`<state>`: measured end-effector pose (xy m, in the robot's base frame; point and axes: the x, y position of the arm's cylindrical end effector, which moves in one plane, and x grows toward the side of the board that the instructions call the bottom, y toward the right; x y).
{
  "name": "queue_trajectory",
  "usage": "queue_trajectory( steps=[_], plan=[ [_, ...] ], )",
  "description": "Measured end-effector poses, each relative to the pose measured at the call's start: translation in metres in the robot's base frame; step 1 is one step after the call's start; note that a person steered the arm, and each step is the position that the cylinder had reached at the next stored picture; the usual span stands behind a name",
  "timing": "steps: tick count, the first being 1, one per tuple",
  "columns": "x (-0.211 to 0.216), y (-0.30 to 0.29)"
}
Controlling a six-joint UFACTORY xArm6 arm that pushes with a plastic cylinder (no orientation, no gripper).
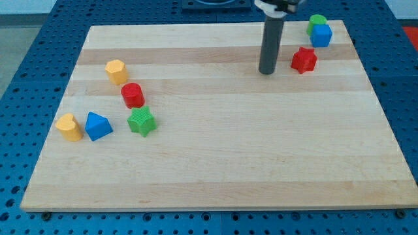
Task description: Move the yellow hexagon to the left of the green circle
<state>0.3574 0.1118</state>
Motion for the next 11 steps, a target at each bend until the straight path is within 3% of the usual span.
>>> queue_trajectory(
  steps=[2,3,4,5,6,8,10,11],
  plan=[
    [-0.047,0.091],
    [-0.038,0.093],
    [0.003,0.080],
    [-0.010,0.010],
    [-0.068,-0.059],
    [-0.074,-0.289],
    [-0.073,-0.312],
    [-0.069,-0.359]
  ],
)
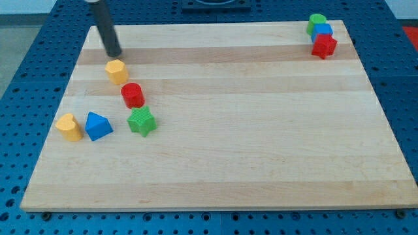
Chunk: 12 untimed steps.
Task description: Move the yellow hexagon to the left of the green circle
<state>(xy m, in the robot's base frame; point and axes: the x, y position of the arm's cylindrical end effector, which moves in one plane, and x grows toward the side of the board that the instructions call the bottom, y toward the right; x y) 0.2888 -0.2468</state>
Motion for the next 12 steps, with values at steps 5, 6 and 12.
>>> queue_trajectory(
  steps=[5,6,12],
  plan=[
    [0.050,0.153],
    [0.065,0.138],
    [-0.046,0.346]
  ],
)
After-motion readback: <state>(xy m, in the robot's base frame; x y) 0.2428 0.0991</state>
